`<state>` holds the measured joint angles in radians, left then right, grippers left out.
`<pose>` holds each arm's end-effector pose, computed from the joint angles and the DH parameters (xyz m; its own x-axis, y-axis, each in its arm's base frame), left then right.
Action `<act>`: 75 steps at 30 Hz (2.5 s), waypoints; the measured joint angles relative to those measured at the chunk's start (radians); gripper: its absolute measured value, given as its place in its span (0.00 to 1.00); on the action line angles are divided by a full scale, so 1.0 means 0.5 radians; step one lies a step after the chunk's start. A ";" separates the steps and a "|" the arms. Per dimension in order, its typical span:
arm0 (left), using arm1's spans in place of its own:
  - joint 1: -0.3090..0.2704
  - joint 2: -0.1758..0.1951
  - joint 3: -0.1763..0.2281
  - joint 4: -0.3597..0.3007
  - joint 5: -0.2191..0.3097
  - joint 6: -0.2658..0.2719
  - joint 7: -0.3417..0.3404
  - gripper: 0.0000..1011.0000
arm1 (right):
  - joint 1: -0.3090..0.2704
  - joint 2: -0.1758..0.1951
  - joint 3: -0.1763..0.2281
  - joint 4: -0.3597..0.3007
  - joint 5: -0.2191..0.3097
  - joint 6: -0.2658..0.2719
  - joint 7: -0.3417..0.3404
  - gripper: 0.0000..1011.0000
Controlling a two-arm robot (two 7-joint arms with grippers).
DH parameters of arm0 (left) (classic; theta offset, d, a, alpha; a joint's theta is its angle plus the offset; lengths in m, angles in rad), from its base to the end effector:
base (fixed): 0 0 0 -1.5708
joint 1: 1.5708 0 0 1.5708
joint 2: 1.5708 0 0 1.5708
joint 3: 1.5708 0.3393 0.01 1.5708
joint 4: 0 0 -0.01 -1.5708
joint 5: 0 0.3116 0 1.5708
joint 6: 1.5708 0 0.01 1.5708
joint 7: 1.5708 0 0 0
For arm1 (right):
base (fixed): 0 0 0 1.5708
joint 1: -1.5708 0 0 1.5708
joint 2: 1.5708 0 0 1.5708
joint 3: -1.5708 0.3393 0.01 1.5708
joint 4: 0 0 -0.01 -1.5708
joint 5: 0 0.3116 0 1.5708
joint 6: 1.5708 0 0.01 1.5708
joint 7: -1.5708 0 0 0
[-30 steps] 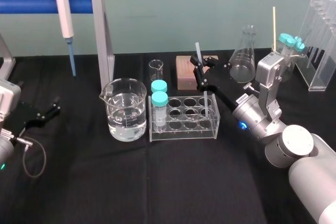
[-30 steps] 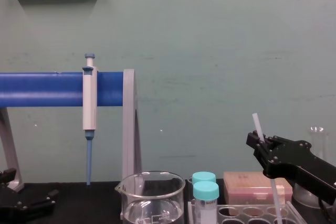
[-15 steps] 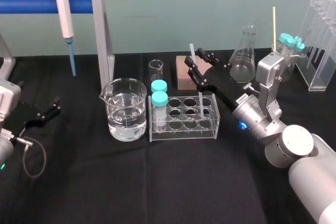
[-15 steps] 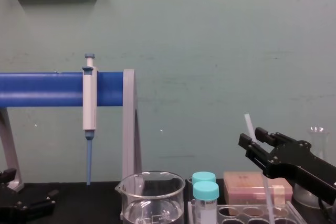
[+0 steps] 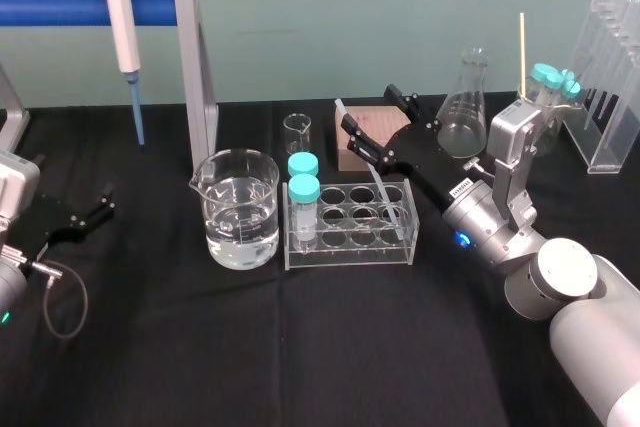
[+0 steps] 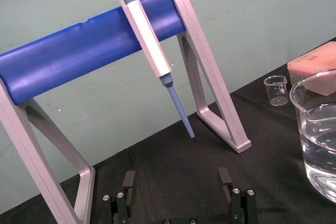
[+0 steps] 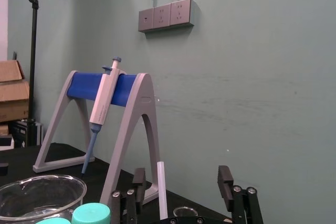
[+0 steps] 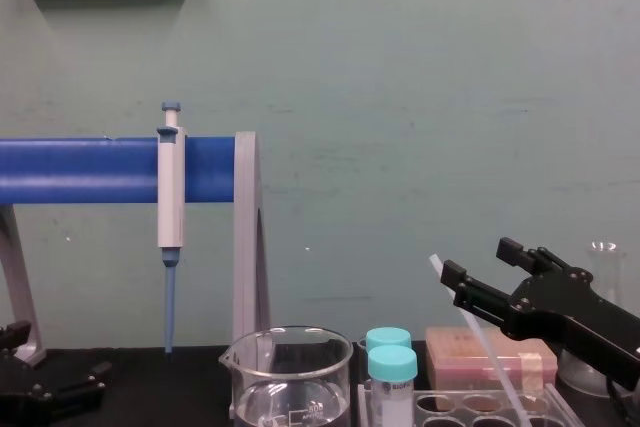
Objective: Pick up the stirring rod with one hand, then place it down.
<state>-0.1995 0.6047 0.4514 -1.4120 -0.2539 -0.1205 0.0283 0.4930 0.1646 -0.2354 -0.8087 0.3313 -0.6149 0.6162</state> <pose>0.3688 0.1100 -0.3426 0.2923 0.8803 0.3738 -0.9553 0.2873 0.0703 0.4716 -0.0393 -0.3875 0.5786 -0.8053 0.1291 0.7541 0.5885 0.2916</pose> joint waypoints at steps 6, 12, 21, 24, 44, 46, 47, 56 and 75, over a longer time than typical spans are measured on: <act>0.000 0.000 0.000 0.000 0.000 0.000 0.000 0.99 | 0.000 0.000 0.000 0.000 0.000 0.000 0.000 0.99; 0.000 0.000 0.000 0.000 0.000 0.000 0.000 0.99 | 0.000 0.000 0.000 0.000 0.000 0.000 0.000 0.99; 0.000 0.000 0.000 0.000 0.000 0.000 0.000 0.99 | -0.036 0.006 0.001 -0.085 -0.064 0.010 -0.099 0.99; 0.000 0.000 0.000 0.000 0.000 0.000 0.000 0.99 | -0.093 0.008 0.022 -0.213 -0.153 0.025 -0.249 0.99; 0.000 0.000 0.000 0.000 0.000 0.000 0.000 0.99 | -0.374 -0.013 0.264 -0.744 -0.332 0.497 -0.722 0.99; 0.000 0.000 0.000 0.000 0.000 0.000 0.000 0.99 | -0.391 -0.011 0.274 -0.763 -0.334 0.538 -0.733 0.99; 0.000 0.000 0.000 0.000 0.000 0.000 0.000 0.99 | -0.405 -0.009 0.282 -0.779 -0.335 0.579 -0.740 0.99; 0.000 0.000 0.000 0.000 0.000 0.000 0.000 0.99 | -0.441 0.001 0.296 -0.804 -0.352 0.719 -0.764 0.99; 0.000 0.000 0.000 0.000 0.000 0.000 0.000 0.99 | -0.434 0.000 0.294 -0.788 -0.364 0.770 -0.774 0.99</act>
<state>-0.1996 0.6046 0.4514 -1.4120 -0.2538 -0.1205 0.0283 0.2759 0.1644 -0.0886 -1.2027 0.1493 -0.2300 0.2292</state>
